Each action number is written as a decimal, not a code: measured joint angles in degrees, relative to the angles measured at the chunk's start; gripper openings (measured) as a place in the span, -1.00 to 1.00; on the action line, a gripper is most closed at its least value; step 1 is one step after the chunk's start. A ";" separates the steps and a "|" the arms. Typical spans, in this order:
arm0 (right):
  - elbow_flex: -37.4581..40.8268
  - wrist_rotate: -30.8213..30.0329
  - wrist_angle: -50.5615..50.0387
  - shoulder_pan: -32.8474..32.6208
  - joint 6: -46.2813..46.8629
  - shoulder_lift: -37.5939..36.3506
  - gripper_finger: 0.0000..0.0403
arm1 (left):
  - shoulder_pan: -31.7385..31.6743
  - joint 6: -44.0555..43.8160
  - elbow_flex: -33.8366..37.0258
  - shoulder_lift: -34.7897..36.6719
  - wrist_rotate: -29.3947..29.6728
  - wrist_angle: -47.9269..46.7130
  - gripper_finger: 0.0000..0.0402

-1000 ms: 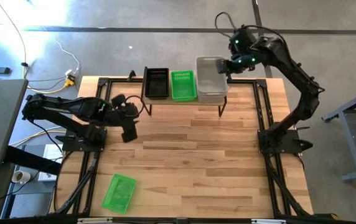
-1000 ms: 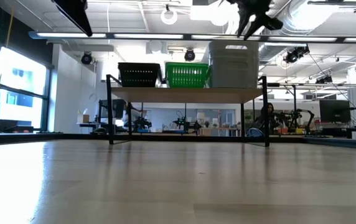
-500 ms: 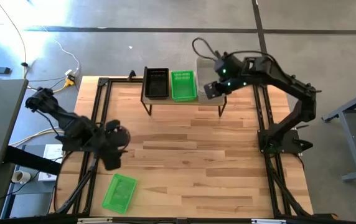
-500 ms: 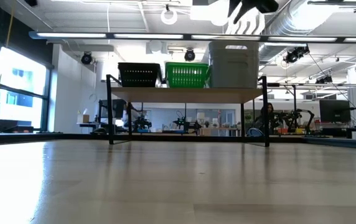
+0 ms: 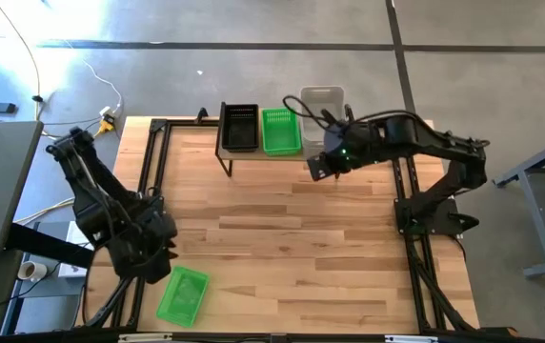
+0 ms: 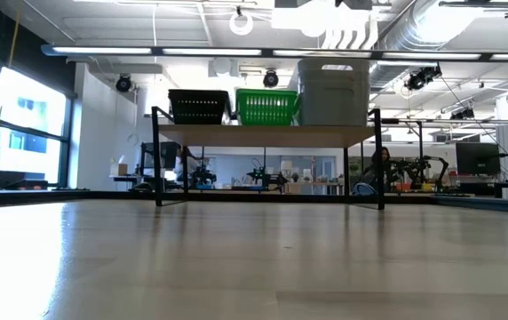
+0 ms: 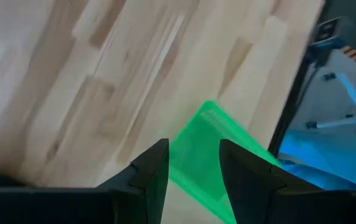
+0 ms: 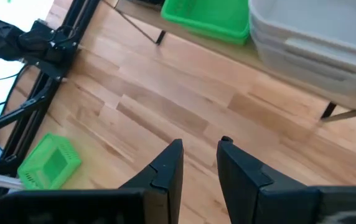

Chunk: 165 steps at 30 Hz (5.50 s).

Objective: Stack baskets on shelf by color
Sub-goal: Stack the green bin on top of the stacked green bins on the shelf

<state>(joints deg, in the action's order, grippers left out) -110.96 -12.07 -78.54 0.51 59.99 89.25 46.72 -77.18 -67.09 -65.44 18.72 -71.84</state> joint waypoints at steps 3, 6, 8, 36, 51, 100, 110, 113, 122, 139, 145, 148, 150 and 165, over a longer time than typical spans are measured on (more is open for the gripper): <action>0.00 -1.71 0.00 -1.97 1.21 0.00 -0.58 | 2.86 -7.69 2.84 -0.04 -0.77 0.03 -0.35; 0.00 -2.75 0.00 -3.25 1.50 0.00 -0.58 | 5.26 -14.45 5.30 -0.04 -1.07 1.97 -0.35; 0.00 -3.47 0.00 -3.85 1.52 0.00 -0.58 | 6.22 -18.18 6.78 -0.06 -1.23 2.91 -0.35; 0.00 -3.59 0.00 -5.46 -4.50 0.04 -0.58 | 7.34 -39.53 10.69 -16.13 -13.88 10.48 -0.35; 0.00 -3.59 0.00 -5.46 -4.97 0.04 -0.58 | 7.32 -42.48 10.69 -25.44 -17.67 16.90 -0.35; 0.04 0.73 21.20 -22.72 -41.58 7.37 -0.58 | -26.14 -10.67 0.59 -19.64 -3.95 26.23 -1.00; 0.04 5.83 24.87 -23.47 -52.54 14.18 -0.50 | -34.34 -7.64 -1.73 -19.64 -2.98 25.98 -1.00; 0.04 6.34 25.88 -23.45 -54.03 16.09 -0.39 | -35.77 -7.49 -1.73 -19.64 -2.96 25.80 -1.00; 0.04 5.82 29.56 -23.45 -60.16 22.18 -0.24 | -38.86 -7.22 -1.73 -19.64 -2.84 25.80 -1.00; 0.04 -2.51 29.02 -22.90 -61.99 27.55 -0.24 | -39.60 -7.66 -1.73 -19.64 -2.89 28.66 -1.00; 0.04 -2.80 24.50 -22.53 -58.62 28.61 -0.24 | -39.63 -7.64 -1.73 -19.69 -3.06 29.17 -1.00; 0.04 -2.97 23.25 -22.06 -56.91 28.61 -0.27 | -39.65 -6.39 -1.73 -19.71 -2.93 31.50 -1.00; 0.04 -2.77 23.07 -21.88 -55.94 28.61 -0.37 | -39.65 -5.62 -1.71 -19.71 -2.70 32.35 -0.99; 0.02 -5.80 17.70 -21.92 -54.03 28.52 -0.98 | -39.67 -5.54 -1.64 -19.73 -4.16 32.67 -0.81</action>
<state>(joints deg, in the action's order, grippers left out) -110.93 -17.87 -60.84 -21.41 5.96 117.78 7.05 -82.72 -68.73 -85.17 14.56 -39.17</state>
